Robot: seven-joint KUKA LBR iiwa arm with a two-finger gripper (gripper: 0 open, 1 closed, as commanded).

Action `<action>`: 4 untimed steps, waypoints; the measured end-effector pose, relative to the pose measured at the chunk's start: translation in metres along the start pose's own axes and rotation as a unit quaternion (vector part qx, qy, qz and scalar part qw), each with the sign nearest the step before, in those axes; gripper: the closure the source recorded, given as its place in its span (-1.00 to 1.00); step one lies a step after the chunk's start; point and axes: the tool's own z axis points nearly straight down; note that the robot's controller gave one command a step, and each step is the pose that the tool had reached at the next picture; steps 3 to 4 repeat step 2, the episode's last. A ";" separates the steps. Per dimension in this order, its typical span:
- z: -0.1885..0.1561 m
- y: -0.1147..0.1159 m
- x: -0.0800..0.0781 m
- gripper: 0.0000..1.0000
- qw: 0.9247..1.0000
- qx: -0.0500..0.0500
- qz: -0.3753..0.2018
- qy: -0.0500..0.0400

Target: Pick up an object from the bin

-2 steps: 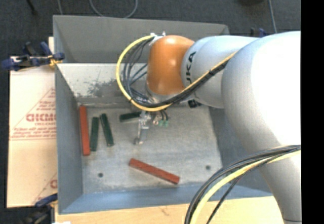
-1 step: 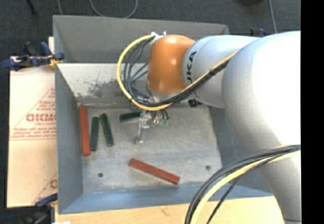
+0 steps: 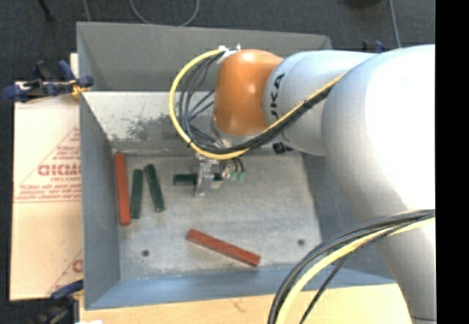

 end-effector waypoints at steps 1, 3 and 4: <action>-0.083 -0.001 -0.004 1.00 1.000 -0.001 0.001 -0.003; -0.096 -0.002 -0.006 1.00 1.000 0.000 0.001 0.000; -0.096 -0.002 -0.006 1.00 1.000 0.000 0.001 0.000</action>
Offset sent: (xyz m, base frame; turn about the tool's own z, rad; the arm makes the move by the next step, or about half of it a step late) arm 0.0000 0.0000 0.0763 0.0000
